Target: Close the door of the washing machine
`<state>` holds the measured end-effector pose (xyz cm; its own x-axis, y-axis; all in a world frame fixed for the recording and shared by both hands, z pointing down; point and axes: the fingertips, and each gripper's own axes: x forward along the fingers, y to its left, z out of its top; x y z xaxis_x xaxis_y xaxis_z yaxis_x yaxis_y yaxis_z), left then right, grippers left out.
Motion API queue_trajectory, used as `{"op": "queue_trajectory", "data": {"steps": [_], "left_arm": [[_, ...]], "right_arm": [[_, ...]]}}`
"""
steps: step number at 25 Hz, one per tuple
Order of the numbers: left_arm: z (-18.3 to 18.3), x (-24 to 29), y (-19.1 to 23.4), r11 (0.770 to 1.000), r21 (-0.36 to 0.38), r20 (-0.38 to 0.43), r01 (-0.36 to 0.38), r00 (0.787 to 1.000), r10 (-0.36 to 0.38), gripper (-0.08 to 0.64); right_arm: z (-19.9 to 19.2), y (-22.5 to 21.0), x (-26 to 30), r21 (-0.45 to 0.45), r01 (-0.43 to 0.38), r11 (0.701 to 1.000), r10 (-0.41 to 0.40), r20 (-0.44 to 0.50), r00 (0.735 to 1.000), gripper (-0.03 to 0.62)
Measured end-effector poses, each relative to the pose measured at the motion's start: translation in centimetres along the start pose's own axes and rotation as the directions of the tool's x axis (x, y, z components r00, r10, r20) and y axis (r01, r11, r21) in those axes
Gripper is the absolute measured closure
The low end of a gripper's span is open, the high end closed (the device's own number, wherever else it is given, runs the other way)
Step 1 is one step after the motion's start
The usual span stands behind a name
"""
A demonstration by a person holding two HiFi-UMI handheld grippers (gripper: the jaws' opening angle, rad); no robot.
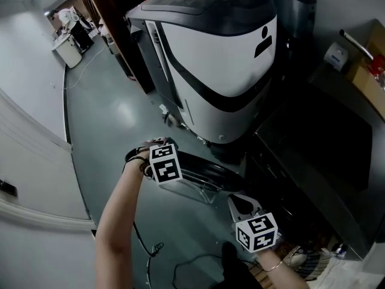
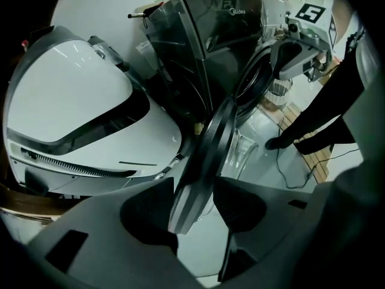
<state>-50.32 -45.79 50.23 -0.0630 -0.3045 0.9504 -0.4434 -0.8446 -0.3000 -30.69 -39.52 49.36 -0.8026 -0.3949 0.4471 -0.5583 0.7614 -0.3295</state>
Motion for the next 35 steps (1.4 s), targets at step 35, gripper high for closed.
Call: {"op": "queue_trajectory", "data": {"steps": [35], "left_arm": [[-1.0, -4.8, -16.2, 0.957, -0.289, 0.082, 0.006, 0.996, 0.018, 0.349]], "right_arm": [[-6.5, 7.9, -10.5, -0.038, -0.014, 0.999, 0.014, 0.001, 1.0, 0.584]]}}
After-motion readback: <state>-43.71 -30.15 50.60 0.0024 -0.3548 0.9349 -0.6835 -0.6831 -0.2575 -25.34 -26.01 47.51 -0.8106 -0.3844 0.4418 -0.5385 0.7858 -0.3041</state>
